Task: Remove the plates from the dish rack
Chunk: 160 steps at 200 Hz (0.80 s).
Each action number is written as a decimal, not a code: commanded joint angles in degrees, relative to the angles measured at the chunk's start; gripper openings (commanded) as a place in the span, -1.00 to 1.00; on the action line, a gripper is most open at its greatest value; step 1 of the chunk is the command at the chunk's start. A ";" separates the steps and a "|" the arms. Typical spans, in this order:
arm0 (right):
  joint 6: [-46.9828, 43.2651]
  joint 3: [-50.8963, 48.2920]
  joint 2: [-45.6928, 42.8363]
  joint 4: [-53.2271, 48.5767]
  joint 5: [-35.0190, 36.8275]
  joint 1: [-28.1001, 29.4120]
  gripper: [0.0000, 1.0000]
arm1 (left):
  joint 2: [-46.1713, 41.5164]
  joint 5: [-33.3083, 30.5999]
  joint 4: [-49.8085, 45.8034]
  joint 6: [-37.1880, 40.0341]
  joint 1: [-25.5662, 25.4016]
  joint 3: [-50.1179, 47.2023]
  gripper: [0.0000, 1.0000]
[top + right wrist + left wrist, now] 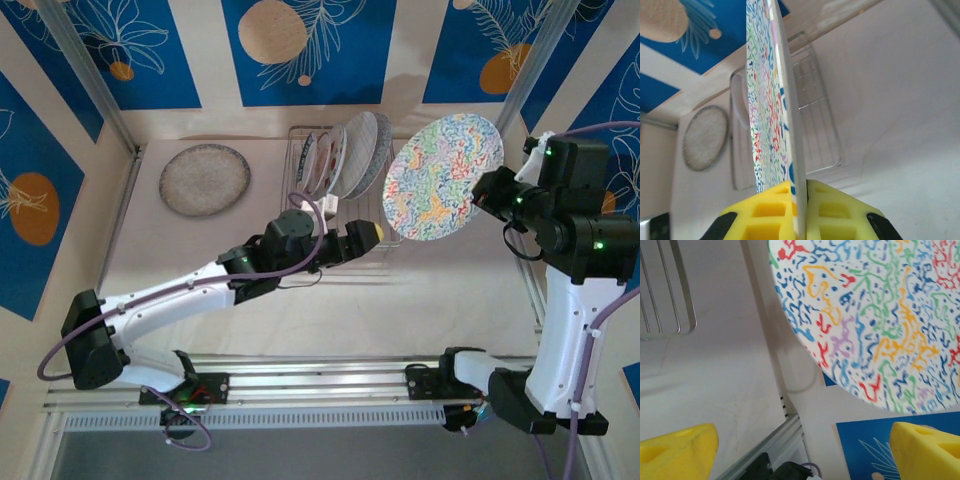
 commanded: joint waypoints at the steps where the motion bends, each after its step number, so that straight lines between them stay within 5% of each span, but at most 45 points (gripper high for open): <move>1: 2.80 -3.50 -1.43 5.22 -16.38 -2.13 -1.00 | 0.40 1.64 9.38 -7.26 0.90 -2.84 0.76; 24: 5.90 -8.97 -2.92 8.16 -24.70 -3.10 -1.00 | 0.20 1.60 13.34 -9.78 1.47 -5.57 0.73; 85: 7.66 -16.68 -5.48 11.12 -31.05 -3.16 -1.00 | -2.46 0.38 15.14 -11.42 2.65 -9.28 0.61; 160: 9.41 -23.26 -7.69 13.72 -34.21 -3.19 -1.00 | -3.91 -1.49 19.64 -13.01 3.36 -12.24 0.07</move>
